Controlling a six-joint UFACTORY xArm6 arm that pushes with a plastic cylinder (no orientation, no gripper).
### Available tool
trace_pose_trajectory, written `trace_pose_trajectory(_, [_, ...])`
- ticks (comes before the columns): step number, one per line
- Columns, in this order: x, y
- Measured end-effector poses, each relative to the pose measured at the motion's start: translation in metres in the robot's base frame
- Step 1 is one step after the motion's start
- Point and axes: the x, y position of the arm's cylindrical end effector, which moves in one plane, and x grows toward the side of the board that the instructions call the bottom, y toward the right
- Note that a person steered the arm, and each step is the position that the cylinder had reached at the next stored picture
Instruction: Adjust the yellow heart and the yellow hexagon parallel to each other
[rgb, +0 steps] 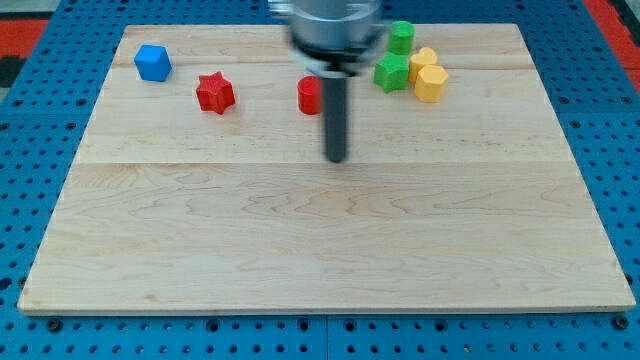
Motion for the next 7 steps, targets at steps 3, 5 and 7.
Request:
trace_pose_trajectory(3, [-0.123,0.124])
trace_pose_trajectory(5, [-0.137,0.097])
trace_pose_trajectory(7, [-0.109,0.094])
